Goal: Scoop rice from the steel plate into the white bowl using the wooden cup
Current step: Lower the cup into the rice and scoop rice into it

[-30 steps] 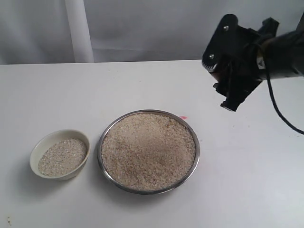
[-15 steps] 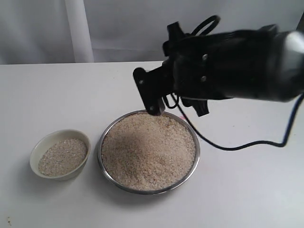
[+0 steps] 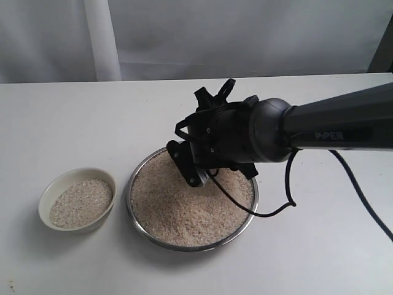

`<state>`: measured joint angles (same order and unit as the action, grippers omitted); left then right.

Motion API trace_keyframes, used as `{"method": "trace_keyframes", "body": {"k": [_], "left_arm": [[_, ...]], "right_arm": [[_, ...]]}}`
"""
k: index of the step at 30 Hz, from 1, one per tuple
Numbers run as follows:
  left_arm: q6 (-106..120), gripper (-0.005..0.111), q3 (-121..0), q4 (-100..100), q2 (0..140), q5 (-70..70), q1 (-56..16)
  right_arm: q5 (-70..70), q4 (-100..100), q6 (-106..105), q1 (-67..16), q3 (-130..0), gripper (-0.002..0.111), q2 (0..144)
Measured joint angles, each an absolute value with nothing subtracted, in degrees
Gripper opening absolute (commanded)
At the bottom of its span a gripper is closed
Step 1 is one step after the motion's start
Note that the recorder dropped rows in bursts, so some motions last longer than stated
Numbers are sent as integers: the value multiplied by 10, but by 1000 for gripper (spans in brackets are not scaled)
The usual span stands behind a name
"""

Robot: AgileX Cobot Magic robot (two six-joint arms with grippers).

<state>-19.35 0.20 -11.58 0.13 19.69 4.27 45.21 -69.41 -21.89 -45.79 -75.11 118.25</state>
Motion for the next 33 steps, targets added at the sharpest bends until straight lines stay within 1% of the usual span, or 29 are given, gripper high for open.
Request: {"method": "trace_keyframes", "body": {"k": [10,22,33], "left_arm": [[-194,0,2,-116,1,197,43],[-194,0,2,-116,1,197,43],[-194,0,2,-116,1,197,43]], "right_arm": [[462,-703,-228,-473,-754,0,1203],[477,-701,-302,-486,-755,0,1219],[483,-650,-346,-492,-755,0,1219]]}}
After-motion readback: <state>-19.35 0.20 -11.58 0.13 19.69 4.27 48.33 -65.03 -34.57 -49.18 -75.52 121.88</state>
